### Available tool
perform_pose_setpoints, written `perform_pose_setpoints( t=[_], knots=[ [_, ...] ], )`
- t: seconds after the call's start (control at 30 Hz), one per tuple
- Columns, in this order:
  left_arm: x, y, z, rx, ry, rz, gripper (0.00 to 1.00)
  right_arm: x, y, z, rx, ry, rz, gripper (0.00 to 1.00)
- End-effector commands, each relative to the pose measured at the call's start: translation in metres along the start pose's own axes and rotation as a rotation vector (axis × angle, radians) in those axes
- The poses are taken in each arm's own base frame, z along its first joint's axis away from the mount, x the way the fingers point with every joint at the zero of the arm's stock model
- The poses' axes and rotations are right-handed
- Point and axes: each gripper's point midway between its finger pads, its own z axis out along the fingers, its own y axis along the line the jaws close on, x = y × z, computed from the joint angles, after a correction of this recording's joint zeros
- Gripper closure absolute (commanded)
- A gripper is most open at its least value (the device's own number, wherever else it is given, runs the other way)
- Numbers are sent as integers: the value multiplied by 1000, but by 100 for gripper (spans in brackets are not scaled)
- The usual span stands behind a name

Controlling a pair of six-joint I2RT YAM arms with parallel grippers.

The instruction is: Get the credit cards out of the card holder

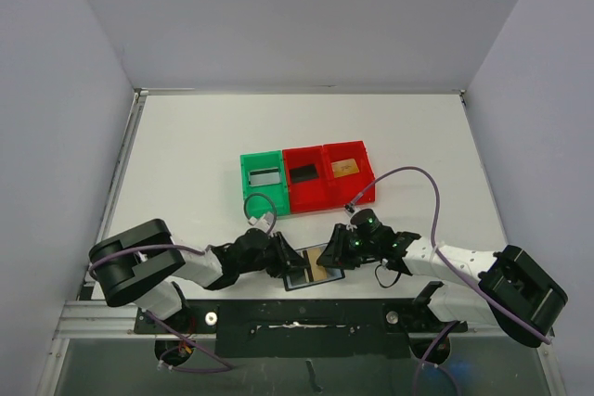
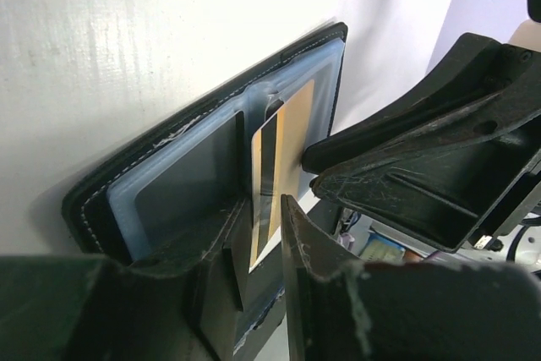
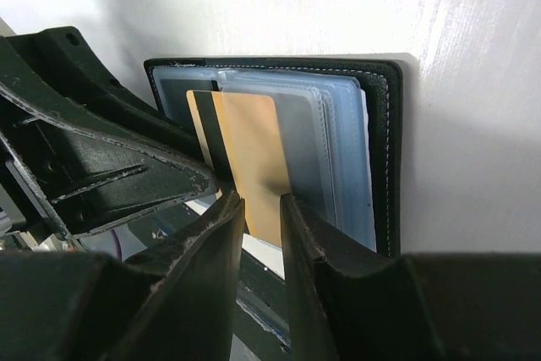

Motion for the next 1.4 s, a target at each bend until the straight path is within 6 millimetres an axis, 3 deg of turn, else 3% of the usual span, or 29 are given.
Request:
perform_pose_setpoints(
  t=[0.0,0.17,0.47,0.57,0.73,0.87,1.13,1.37],
  knots=[
    [1,-30,1,135,16,-22,79,11,-21,3,66,27,-4,73],
    [1,-33,3,139,18,-14,79,11,-21,4,59,22,5,73],
    [-5,-21,-6,67,-24,8,99,7,-37,1,150,-5,14,73],
    [-8,-17,-10,27,-43,40,100,3,-40,1,176,-18,8,73],
    [-15,-14,-22,-36,-77,100,100,-4,-32,-2,161,-39,-17,73],
    [-19,-27,-35,-4,-93,134,100,-19,-5,-9,87,-83,-56,73],
    [-30,-61,-55,27,-134,263,100,-73,51,-54,-61,-296,-97,51],
    [-43,-89,-70,99,-212,332,100,-108,61,-90,-144,-494,-147,29]
  ],
)
